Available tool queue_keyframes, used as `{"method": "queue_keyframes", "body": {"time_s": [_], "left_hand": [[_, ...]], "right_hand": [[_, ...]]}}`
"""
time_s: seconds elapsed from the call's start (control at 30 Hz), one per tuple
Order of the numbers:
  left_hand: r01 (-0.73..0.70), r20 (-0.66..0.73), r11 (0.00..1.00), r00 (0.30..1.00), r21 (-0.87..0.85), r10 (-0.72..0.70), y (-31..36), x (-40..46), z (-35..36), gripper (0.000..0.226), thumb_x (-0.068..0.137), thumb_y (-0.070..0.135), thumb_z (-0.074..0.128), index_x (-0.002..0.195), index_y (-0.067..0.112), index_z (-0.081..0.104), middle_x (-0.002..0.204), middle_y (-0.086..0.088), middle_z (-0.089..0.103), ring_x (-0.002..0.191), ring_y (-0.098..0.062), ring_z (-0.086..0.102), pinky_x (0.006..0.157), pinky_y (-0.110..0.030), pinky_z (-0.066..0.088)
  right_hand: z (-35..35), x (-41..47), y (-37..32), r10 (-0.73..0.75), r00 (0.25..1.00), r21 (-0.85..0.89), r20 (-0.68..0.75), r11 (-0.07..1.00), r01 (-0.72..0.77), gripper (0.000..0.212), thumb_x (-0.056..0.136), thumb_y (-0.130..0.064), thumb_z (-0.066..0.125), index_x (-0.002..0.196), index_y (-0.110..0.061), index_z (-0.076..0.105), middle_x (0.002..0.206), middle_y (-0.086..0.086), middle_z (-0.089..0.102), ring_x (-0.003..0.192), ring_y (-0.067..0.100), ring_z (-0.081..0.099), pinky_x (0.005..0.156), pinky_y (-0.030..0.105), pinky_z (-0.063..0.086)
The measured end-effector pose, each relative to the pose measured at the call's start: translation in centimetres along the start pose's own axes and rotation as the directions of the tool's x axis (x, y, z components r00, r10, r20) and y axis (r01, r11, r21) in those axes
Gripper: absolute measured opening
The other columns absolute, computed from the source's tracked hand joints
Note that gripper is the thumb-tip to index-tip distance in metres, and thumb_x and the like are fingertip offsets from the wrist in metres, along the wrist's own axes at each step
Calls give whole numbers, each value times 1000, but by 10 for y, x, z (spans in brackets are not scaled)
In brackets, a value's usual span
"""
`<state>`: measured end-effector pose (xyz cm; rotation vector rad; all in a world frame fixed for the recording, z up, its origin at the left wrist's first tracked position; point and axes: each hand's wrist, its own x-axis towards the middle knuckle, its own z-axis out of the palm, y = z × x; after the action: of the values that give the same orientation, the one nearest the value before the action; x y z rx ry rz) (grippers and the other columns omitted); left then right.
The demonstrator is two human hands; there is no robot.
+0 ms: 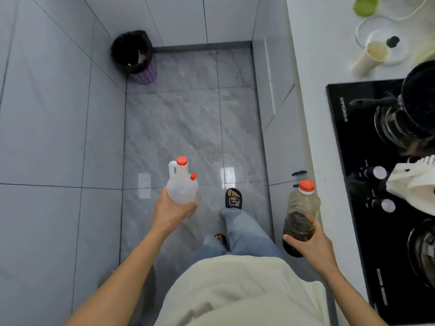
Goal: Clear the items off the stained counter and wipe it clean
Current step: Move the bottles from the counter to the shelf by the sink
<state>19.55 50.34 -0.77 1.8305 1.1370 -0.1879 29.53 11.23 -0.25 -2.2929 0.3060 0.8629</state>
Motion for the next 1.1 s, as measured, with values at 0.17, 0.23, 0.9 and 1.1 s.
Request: {"method": "queue_keyframes", "body": {"time_s": [0.17, 0.23, 0.9, 1.1], "left_hand": [[69, -39, 997, 997, 23, -69, 13, 31, -9, 54, 57, 39, 80, 101, 60, 58, 86, 9, 73, 83, -19, 72, 72, -42, 61], [84, -45, 996, 996, 17, -83, 16, 38, -15, 55, 61, 33, 81, 99, 64, 56, 88, 9, 72, 83, -19, 71, 73, -43, 62], [253, 26, 967, 967, -40, -252, 106, 255, -111, 50, 54, 35, 84, 101, 36, 68, 79, 3, 75, 61, -11, 62, 54, -28, 49], [164, 32, 985, 986, -49, -163, 196, 358, -118, 63, 51, 46, 83, 110, 49, 61, 90, 29, 72, 80, -1, 72, 58, -26, 53]], "right_hand": [[-7, 72, -77, -115, 992, -37, 51, 992, 117, 70, 62, -38, 95, 118, -38, 53, 103, -17, 69, 97, 11, 68, 73, 24, 52], [-7, 100, -115, -154, 985, -58, 77, 986, 158, 73, 62, -41, 95, 121, -33, 53, 108, -13, 69, 99, 14, 67, 81, 33, 56], [27, 264, -381, -189, 982, -43, 28, 981, 190, 73, 60, -50, 93, 120, -40, 52, 99, -25, 65, 89, 1, 63, 70, 19, 46], [21, 290, -392, -92, 996, 15, 12, 996, 92, 66, 52, -53, 90, 106, -46, 52, 101, -22, 69, 92, -1, 67, 72, 27, 52]]}}
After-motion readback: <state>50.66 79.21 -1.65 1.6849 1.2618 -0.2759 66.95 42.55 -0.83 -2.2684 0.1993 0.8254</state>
